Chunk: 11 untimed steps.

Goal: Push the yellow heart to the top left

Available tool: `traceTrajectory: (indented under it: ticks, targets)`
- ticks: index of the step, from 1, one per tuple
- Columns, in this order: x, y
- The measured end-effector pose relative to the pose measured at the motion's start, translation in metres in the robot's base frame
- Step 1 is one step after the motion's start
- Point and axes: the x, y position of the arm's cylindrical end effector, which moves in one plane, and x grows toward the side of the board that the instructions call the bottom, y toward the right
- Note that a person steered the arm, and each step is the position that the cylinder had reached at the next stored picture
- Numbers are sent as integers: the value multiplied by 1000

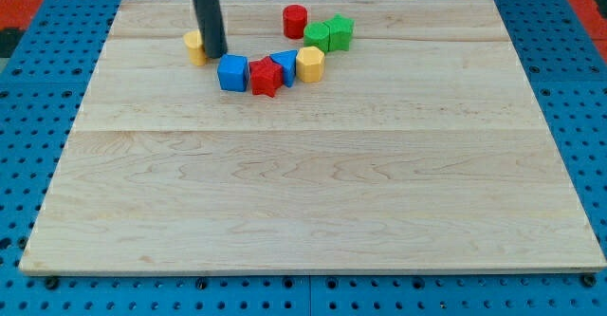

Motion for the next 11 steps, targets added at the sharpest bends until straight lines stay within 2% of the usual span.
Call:
traceTrajectory:
  ticks: [1, 2, 4, 6, 9, 11]
  targets:
    - [35, 7]
    - [39, -15]
    - [-26, -23]
    - [-28, 2]
    - [-29, 4]
    - [-39, 35]
